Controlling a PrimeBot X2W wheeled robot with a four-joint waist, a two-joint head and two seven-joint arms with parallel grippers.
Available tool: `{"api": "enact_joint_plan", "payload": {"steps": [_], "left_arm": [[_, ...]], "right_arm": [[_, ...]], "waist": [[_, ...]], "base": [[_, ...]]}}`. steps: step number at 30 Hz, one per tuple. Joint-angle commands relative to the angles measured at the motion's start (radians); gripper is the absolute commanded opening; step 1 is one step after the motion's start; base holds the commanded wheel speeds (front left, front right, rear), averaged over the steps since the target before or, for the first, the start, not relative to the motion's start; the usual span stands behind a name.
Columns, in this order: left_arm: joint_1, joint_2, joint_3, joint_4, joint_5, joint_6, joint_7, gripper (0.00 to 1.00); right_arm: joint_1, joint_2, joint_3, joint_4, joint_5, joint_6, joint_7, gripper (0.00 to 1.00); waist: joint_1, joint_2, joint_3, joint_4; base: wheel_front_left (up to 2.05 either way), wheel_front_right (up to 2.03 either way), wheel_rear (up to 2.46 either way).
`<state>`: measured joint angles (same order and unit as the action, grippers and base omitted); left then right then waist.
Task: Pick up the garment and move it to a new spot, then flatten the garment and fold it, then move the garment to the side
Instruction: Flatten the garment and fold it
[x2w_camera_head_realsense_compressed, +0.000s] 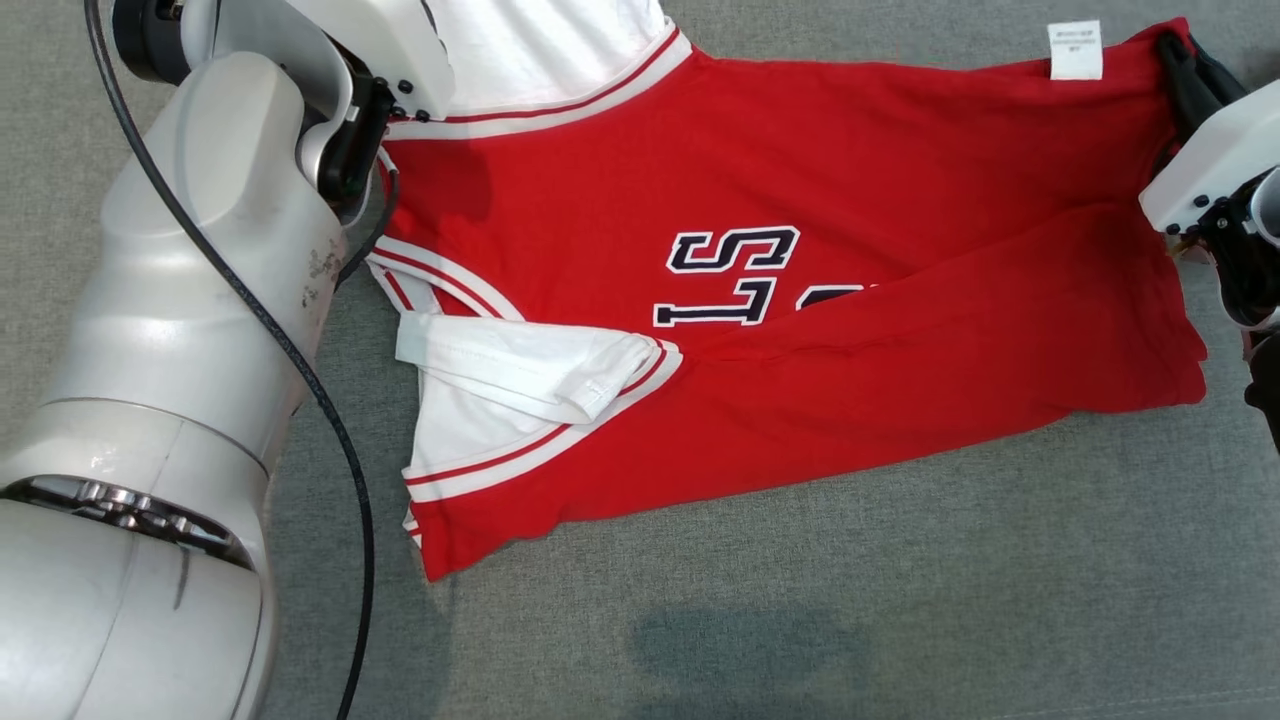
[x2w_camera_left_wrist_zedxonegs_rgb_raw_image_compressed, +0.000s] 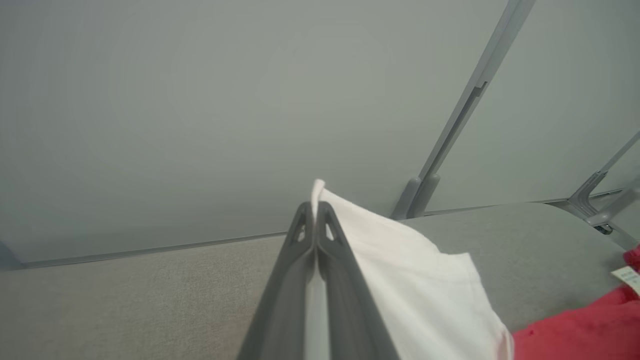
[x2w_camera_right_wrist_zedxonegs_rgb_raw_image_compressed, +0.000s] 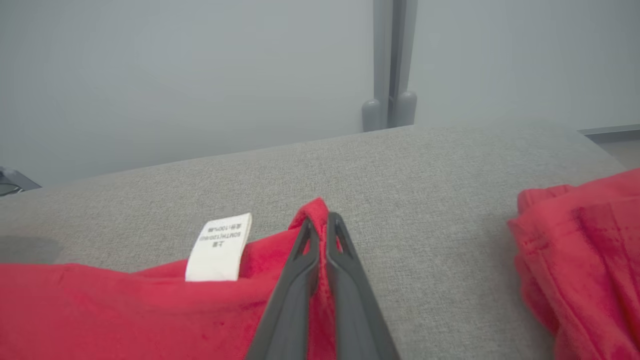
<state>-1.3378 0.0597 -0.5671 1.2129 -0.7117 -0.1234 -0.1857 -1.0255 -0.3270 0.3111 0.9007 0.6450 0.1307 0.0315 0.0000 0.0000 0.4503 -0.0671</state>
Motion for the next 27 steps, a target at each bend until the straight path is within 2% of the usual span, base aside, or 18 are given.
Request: {"api": "enact_joint_plan", "payload": {"steps": [1, 8, 15, 21, 27], "left_arm": [[-0.001, 0.035, 0.009, -0.034, -0.016, -0.005, -0.013, 0.0], [0.1, 0.059, -0.008, -0.115, -0.072, -0.007, -0.024, 0.0], [0.265, 0.127, -0.013, -0.288, -0.156, -0.007, -0.051, 0.0], [0.413, 0.152, -0.018, -0.441, -0.191, -0.005, -0.055, 0.0], [0.578, 0.185, -0.025, -0.652, -0.209, 0.061, -0.033, 0.0]], "right_arm": [[0.013, -0.013, 0.023, -0.01, 0.022, 0.0, -0.012, 0.0], [0.072, -0.035, 0.056, -0.019, 0.1, 0.0, -0.023, 0.0], [0.148, -0.075, 0.102, -0.049, 0.172, 0.0, -0.024, 0.0], [0.204, -0.112, 0.13, -0.059, 0.213, 0.0, -0.019, 0.0], [0.257, -0.153, 0.139, -0.06, 0.234, 0.0, -0.029, 0.0]], "waist": [[0.0, 0.0, -0.006, 0.005], [0.0, 0.0, -0.035, 0.008], [0.0, 0.0, -0.084, 0.017], [0.0, 0.0, -0.114, 0.043], [0.0, 0.0, -0.131, 0.075]], "base": [[0.0, 0.0, 0.0], [0.0, 0.0, 0.0], [0.0, 0.0, 0.0], [0.0, 0.0, 0.0], [0.0, 0.0, 0.0]]}}
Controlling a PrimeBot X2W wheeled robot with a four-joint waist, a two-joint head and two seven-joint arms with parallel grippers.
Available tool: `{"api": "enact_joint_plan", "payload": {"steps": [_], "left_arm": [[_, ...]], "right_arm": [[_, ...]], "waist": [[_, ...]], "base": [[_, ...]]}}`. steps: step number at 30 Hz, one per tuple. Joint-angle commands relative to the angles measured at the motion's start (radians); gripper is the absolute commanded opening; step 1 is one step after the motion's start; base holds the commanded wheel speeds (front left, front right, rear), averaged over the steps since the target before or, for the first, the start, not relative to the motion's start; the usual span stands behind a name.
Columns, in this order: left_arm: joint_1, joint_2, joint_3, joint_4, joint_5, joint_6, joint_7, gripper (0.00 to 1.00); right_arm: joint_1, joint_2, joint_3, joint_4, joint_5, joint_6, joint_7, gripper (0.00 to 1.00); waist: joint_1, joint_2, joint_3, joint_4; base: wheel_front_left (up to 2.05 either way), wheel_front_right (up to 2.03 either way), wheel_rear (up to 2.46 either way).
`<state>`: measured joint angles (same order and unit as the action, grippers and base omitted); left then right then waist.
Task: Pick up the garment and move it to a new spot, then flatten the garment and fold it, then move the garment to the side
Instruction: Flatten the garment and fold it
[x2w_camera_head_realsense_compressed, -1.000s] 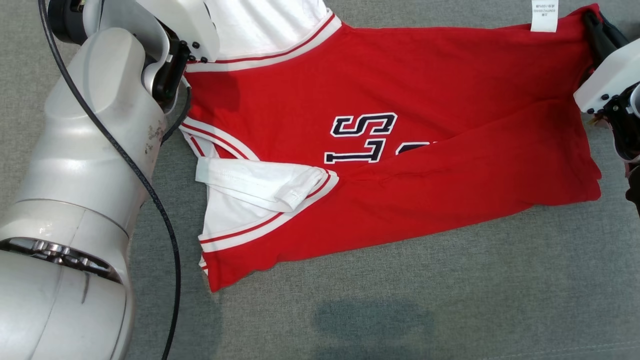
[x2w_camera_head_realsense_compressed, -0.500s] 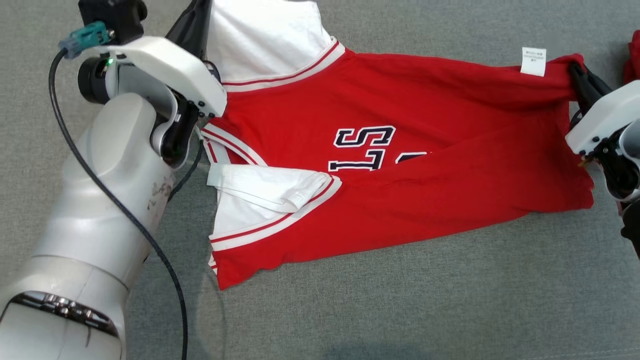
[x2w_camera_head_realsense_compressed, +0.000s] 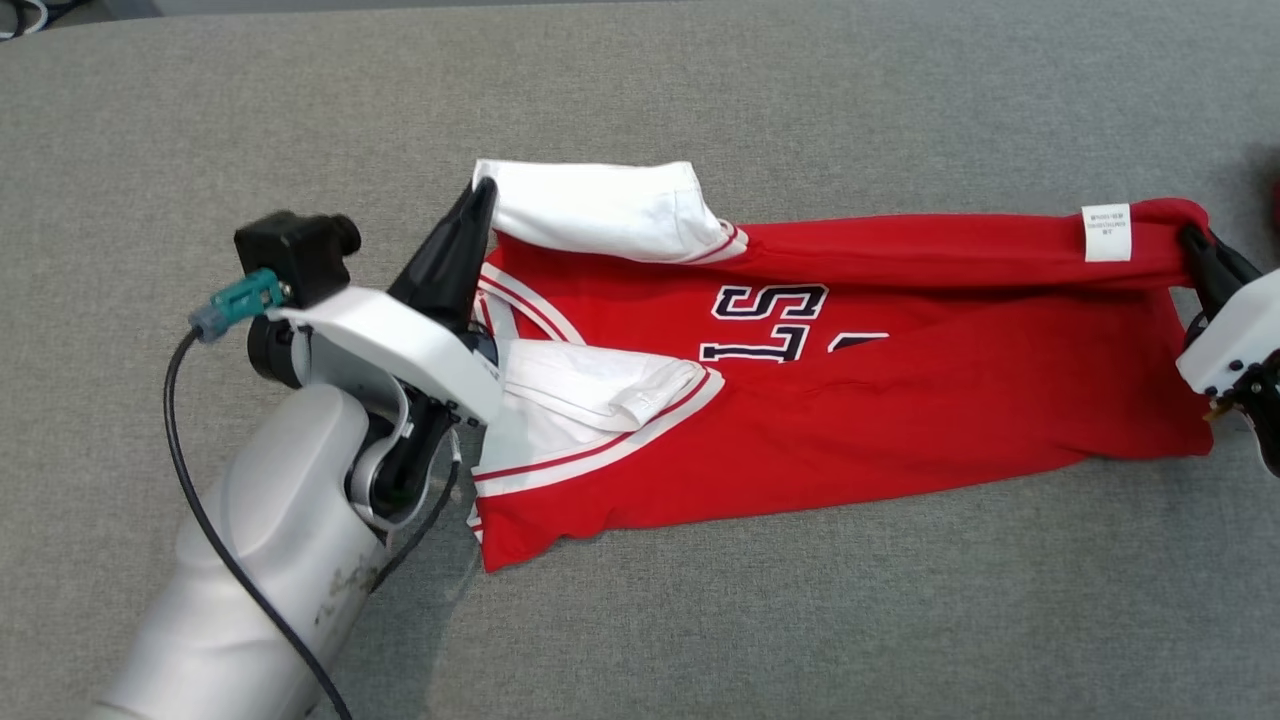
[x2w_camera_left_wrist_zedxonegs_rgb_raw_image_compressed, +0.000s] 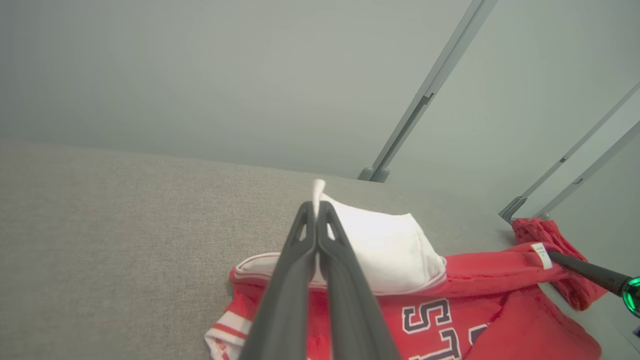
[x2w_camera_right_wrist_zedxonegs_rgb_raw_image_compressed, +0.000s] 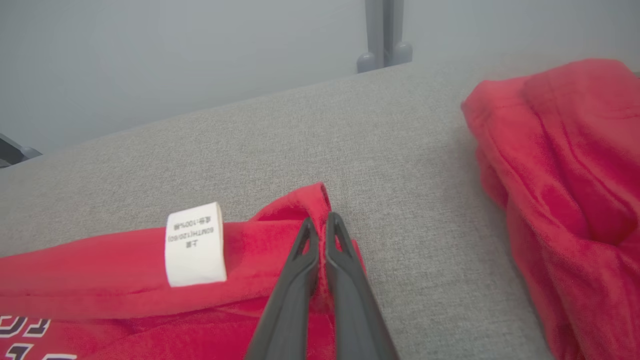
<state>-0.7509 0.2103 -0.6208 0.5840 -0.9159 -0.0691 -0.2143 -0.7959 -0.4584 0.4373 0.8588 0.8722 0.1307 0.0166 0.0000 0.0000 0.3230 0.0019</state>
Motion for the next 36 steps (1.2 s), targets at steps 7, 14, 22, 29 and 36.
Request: {"api": "enact_joint_plan", "payload": {"steps": [7, 14, 22, 29, 36], "left_arm": [[0.184, 0.088, 0.034, -0.29, -0.032, 0.111, 0.026, 0.0], [0.34, 0.12, 0.027, -0.51, -0.048, 0.206, 0.051, 0.0], [0.43, 0.112, 0.001, -0.558, -0.07, 0.252, 0.075, 0.0], [0.437, 0.089, -0.03, -0.506, -0.07, 0.249, 0.086, 0.0], [0.438, 0.083, -0.045, -0.443, -0.055, 0.259, 0.082, 0.0]], "right_arm": [[0.085, -0.048, 0.014, -0.015, 0.01, 0.0, -0.026, 0.0], [0.135, -0.058, -0.003, -0.014, 0.01, 0.0, -0.046, 0.0], [0.143, -0.049, -0.005, 0.003, -0.019, 0.0, -0.061, 0.0], [0.135, -0.034, -0.007, 0.035, -0.041, 0.0, -0.069, 0.0], [0.145, -0.019, -0.007, 0.079, -0.048, 0.0, -0.077, 0.45]], "waist": [[0.0, 0.0, -0.01, 0.026], [0.0, 0.0, -0.004, 0.033], [0.0, 0.0, -0.002, 0.034], [0.0, 0.0, -0.002, 0.037], [0.0, 0.0, -0.025, 0.039]], "base": [[0.0, 0.0, 0.0], [0.0, 0.0, 0.0], [0.0, 0.0, 0.0], [0.0, 0.0, 0.0], [0.0, 0.0, 0.0]]}}
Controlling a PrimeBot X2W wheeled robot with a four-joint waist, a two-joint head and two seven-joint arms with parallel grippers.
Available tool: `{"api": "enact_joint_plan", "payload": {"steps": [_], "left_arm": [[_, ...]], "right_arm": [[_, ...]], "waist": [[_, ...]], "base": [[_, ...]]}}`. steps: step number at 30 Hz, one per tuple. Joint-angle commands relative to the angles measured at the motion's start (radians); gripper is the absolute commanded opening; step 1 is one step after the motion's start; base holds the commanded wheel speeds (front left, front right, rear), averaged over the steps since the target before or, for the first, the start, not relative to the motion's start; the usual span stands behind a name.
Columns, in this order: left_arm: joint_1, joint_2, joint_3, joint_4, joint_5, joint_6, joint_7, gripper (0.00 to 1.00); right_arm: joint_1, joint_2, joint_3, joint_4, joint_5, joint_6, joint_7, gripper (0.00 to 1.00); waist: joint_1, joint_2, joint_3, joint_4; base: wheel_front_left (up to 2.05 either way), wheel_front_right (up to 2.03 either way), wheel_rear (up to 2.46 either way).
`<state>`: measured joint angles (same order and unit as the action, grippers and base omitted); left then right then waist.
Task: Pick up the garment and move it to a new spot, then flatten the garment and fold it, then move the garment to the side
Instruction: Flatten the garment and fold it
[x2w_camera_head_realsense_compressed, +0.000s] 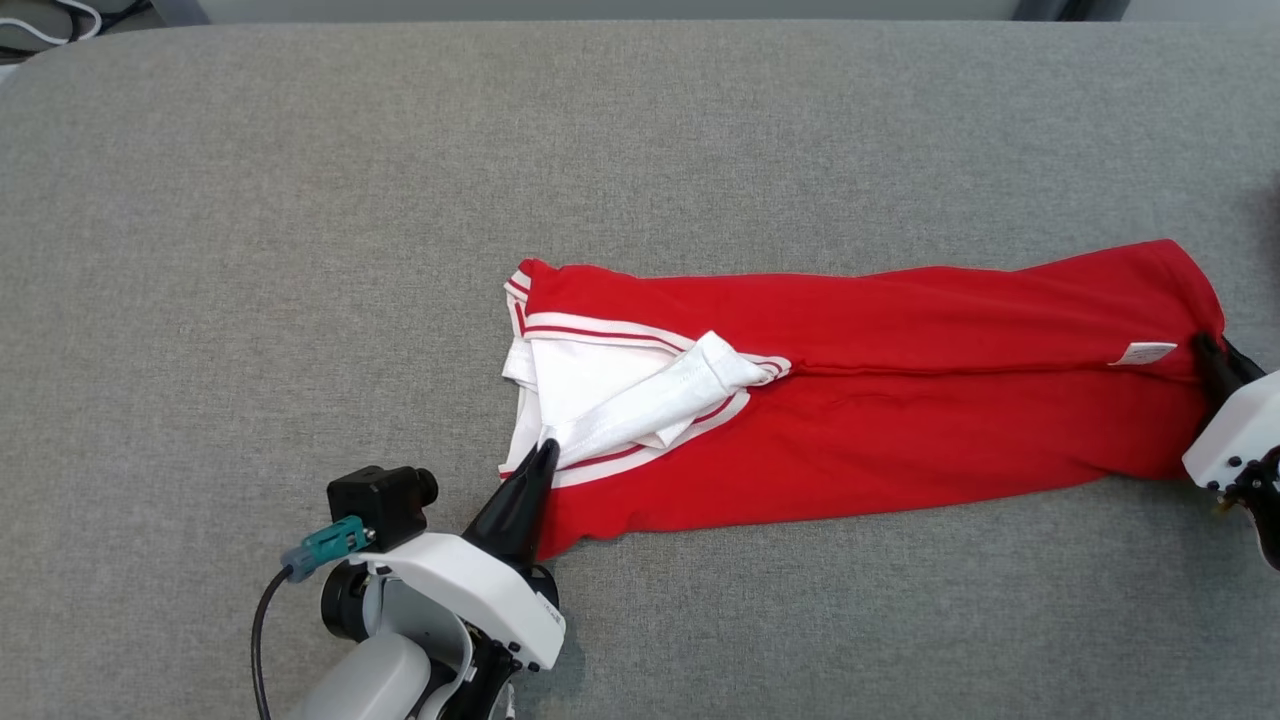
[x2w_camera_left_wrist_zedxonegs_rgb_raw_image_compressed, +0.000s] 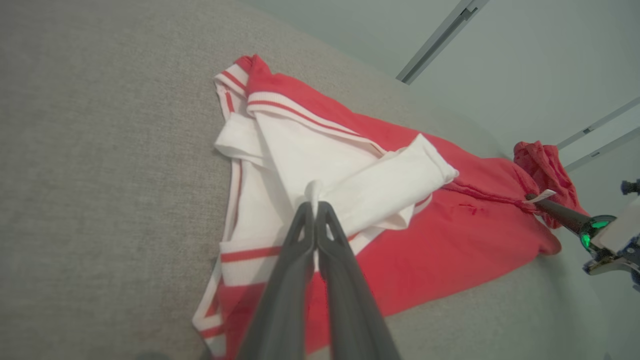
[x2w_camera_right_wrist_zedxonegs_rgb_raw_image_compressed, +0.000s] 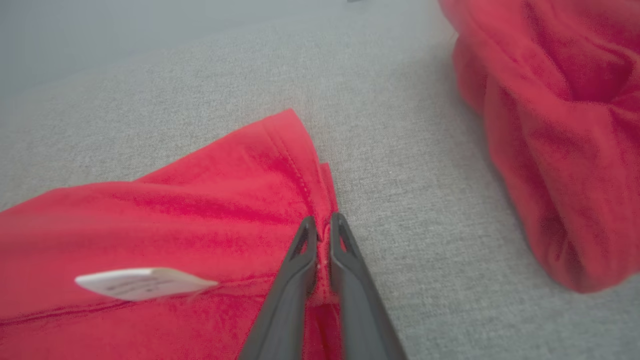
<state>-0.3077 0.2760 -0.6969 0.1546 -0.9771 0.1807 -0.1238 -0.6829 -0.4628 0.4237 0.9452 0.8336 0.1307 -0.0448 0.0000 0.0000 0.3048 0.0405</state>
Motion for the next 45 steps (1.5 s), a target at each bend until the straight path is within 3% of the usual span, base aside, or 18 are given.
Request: {"api": "enact_joint_plan", "payload": {"steps": [1, 2, 3, 12, 18, 20, 26, 29, 38, 45], "left_arm": [[-0.005, 0.011, 0.035, -0.004, 0.006, 0.009, -0.019, 0.4], [-0.005, 0.004, 0.038, 0.006, 0.002, 0.01, -0.026, 0.89], [-0.007, -0.001, 0.04, 0.013, 0.005, 0.01, -0.037, 1.0], [0.015, -0.004, 0.128, 0.038, 0.082, 0.061, -0.13, 1.0], [0.083, -0.05, 0.251, -0.028, 0.239, 0.113, -0.137, 1.0], [0.137, -0.085, 0.3, -0.048, 0.302, 0.096, -0.138, 1.0], [0.215, -0.141, 0.387, -0.098, 0.451, 0.057, -0.138, 1.0], [0.244, -0.161, 0.419, -0.114, 0.494, 0.039, -0.138, 1.0], [0.374, -0.219, 0.531, -0.153, 0.601, -0.078, -0.138, 1.0], [0.451, -0.225, 0.567, -0.162, 0.647, -0.104, -0.138, 1.0]], "right_arm": [[0.033, -0.012, 0.005, -0.005, -0.01, 0.0, -0.025, 1.0], [0.033, -0.008, 0.003, -0.002, -0.011, 0.0, -0.038, 1.0], [0.035, -0.007, 0.007, -0.004, -0.016, 0.0, -0.048, 1.0], [0.077, 0.012, 0.015, -0.095, -0.137, 0.0, -0.212, 1.0], [0.213, 0.106, -0.122, -0.283, -0.303, 0.0, -0.217, 1.0], [0.308, 0.164, -0.177, -0.374, -0.378, 0.0, -0.217, 1.0], [0.461, 0.246, -0.267, -0.554, -0.488, 0.0, -0.217, 1.0], [0.512, 0.268, -0.286, -0.61, -0.507, 0.0, -0.217, 1.0], [0.703, 0.336, -0.381, -0.754, -0.533, 0.0, -0.217, 1.0], [0.775, 0.352, -0.386, -0.79, -0.517, 0.0, -0.217, 1.0]], "waist": [[0.0, 0.0, -0.012, 0.0], [0.0, 0.0, -0.018, 0.0], [0.0, 0.0, -0.026, 0.0], [0.0, 0.0, -0.14, -0.004], [0.0, 0.0, -0.231, -0.017], [0.0, 0.0, -0.273, -0.028], [0.0, 0.0, -0.32, -0.043], [0.0, 0.0, -0.328, -0.048], [0.0, 0.0, -0.378, -0.051], [0.0, 0.0, -0.406, -0.06]], "base": [[0.0, 0.0, 0.0], [0.0, 0.0, 0.0], [0.0, 0.0, 0.0], [0.0, 0.0, 0.0], [0.0, 0.0, 0.0], [0.0, 0.0, 0.0], [0.0, 0.0, 0.0], [0.0, 0.0, 0.0], [0.0, 0.0, 0.0], [0.0, 0.0, 0.0]]}}
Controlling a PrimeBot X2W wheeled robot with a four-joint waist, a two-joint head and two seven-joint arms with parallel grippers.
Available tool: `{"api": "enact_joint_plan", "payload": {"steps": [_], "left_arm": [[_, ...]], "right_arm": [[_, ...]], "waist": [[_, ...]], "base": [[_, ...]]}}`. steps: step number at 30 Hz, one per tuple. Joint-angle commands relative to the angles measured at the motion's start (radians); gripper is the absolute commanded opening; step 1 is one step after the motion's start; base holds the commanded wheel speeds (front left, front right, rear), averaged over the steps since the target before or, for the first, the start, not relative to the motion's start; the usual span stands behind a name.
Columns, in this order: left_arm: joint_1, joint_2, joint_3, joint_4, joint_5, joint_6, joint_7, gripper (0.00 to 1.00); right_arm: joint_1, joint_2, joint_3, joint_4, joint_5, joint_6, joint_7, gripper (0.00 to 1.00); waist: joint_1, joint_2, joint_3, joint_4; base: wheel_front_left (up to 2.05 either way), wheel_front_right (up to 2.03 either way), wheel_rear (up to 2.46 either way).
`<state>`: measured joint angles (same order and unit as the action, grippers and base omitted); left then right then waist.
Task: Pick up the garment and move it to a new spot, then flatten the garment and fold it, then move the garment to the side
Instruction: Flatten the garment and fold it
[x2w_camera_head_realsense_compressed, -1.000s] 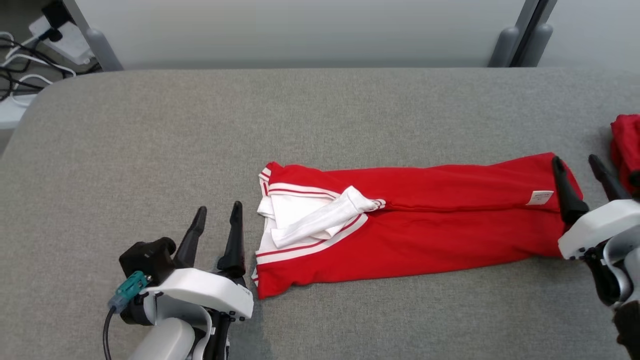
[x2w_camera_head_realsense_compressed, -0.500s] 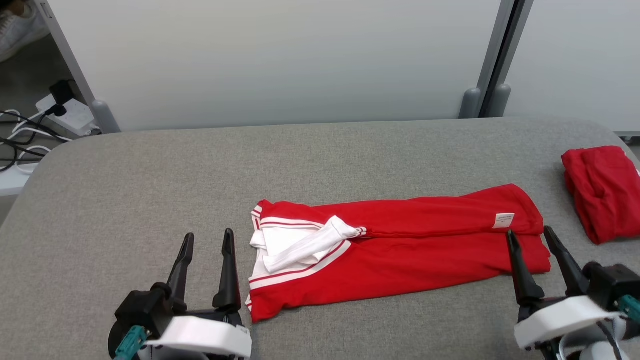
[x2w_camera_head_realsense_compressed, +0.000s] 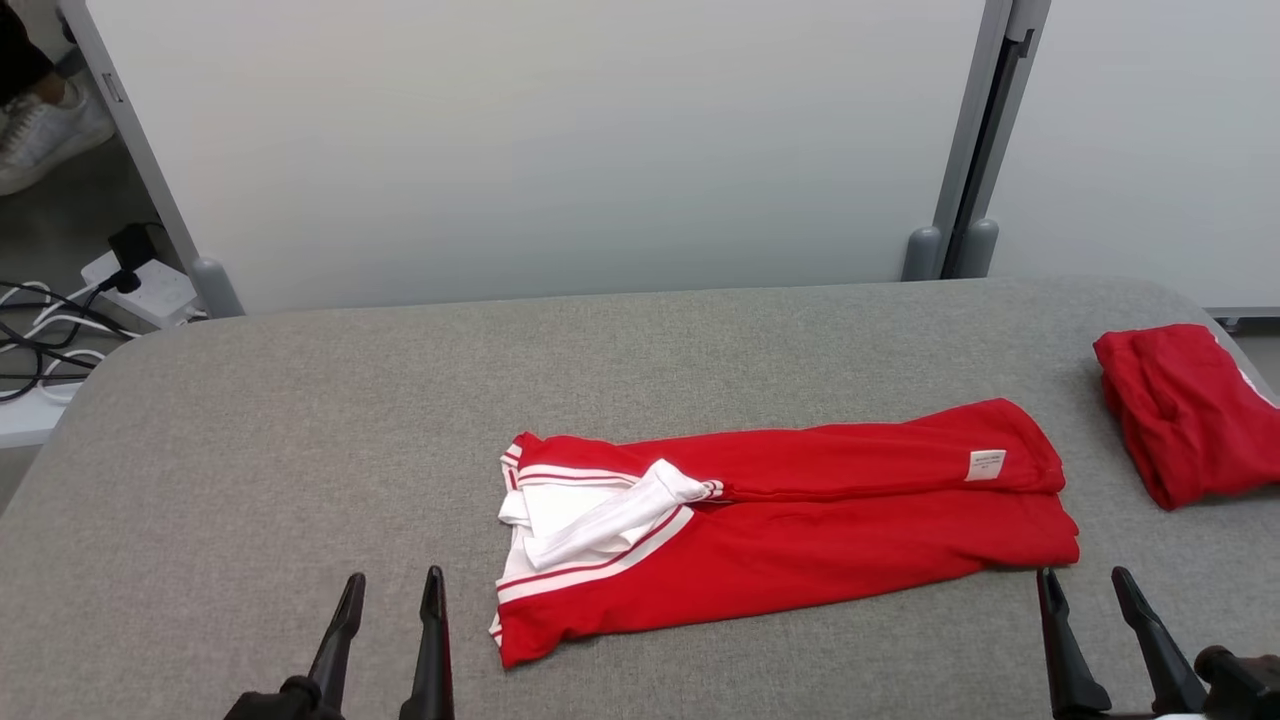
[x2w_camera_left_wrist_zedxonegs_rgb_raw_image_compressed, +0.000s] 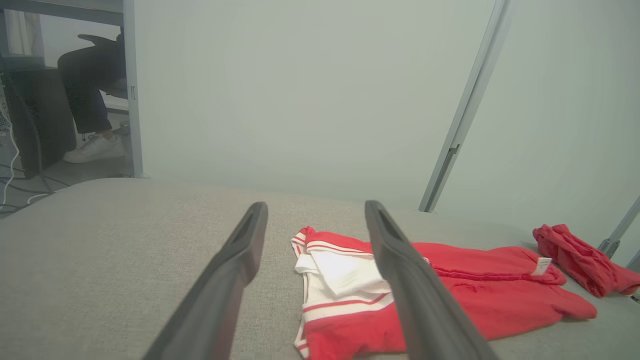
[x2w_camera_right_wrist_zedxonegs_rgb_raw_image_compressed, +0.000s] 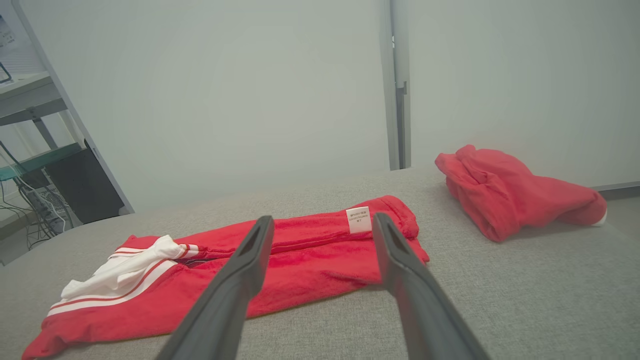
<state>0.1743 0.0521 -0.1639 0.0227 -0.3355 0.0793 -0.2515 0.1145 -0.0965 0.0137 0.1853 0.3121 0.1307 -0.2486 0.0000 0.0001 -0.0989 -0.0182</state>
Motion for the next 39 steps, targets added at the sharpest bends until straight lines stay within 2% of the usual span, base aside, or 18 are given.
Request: {"api": "enact_joint_plan", "payload": {"steps": [1, 7, 39], "left_arm": [[-0.022, -0.001, 0.034, -0.03, 0.003, 0.001, -0.01, 1.0], [-0.005, -0.002, 0.027, -0.03, 0.014, 0.012, -0.01, 1.0], [-0.017, -0.002, 0.008, 0.002, 0.046, 0.012, -0.01, 1.0]], "right_arm": [[-0.017, -0.015, 0.028, -0.031, 0.01, 0.0, -0.013, 1.0], [-0.004, -0.019, 0.04, -0.032, 0.032, 0.0, -0.013, 1.0], [0.001, -0.022, 0.052, -0.02, 0.054, 0.0, -0.013, 1.0]], "waist": [[0.0, -0.0001, -0.006, -0.003], [0.0, -0.0001, -0.019, -0.002], [0.0, -0.0001, -0.015, 0.02]], "base": [[0.0, 0.0, 0.0], [0.0, 0.0, 0.0], [0.0, 0.0, 0.0]]}}
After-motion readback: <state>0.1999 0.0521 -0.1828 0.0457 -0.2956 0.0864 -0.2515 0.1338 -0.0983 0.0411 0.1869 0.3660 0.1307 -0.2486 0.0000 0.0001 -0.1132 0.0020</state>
